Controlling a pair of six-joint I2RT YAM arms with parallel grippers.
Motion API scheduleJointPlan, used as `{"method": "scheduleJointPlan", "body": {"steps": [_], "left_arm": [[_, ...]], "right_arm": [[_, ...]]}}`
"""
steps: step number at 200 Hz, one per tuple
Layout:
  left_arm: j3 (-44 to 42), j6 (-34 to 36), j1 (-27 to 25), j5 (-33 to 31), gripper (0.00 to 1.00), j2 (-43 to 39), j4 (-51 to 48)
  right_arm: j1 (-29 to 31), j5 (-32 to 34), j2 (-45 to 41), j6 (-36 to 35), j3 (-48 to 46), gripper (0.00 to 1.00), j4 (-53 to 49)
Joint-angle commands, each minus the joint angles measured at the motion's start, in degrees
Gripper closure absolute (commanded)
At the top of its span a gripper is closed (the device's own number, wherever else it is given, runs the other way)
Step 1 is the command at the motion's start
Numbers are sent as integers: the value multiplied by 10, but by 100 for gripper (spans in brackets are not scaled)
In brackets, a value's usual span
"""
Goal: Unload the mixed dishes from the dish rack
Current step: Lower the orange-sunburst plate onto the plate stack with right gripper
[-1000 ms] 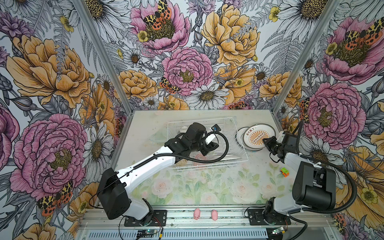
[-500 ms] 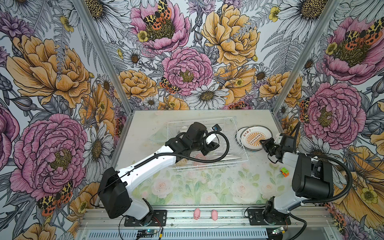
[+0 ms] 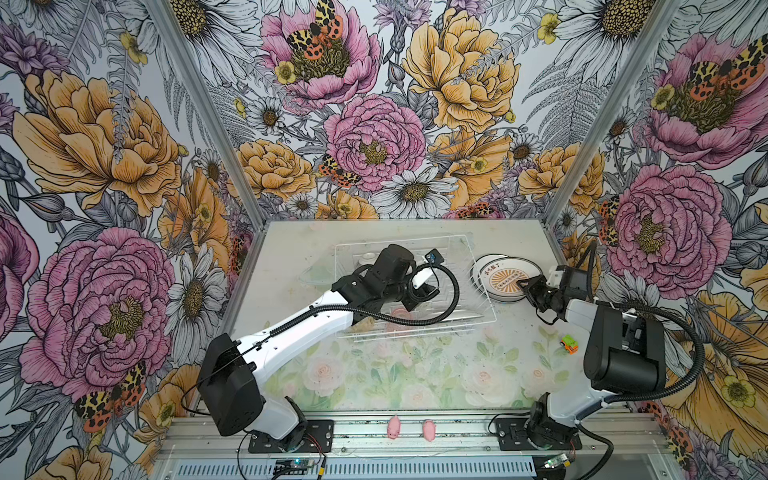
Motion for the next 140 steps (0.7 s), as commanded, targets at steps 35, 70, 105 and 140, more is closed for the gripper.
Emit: {"method": "scheduleJointPlan", "body": {"steps": [35,70,105,140], "left_arm": [[7,13,-5,-15,57,-1,0],[0,15,-5,-19,56,-4,0],[-3,15,-5,-22,56,-5,-1],[-5,16,-5,-25,56,-4,-4]], "right_arm": [[6,48,-23,-75,32,49,-94],[11,75,-37,-102,35,43,-132],[22,114,-46,-126,38,42,-166],[35,155,-53,-147,46,41,-193]]}}
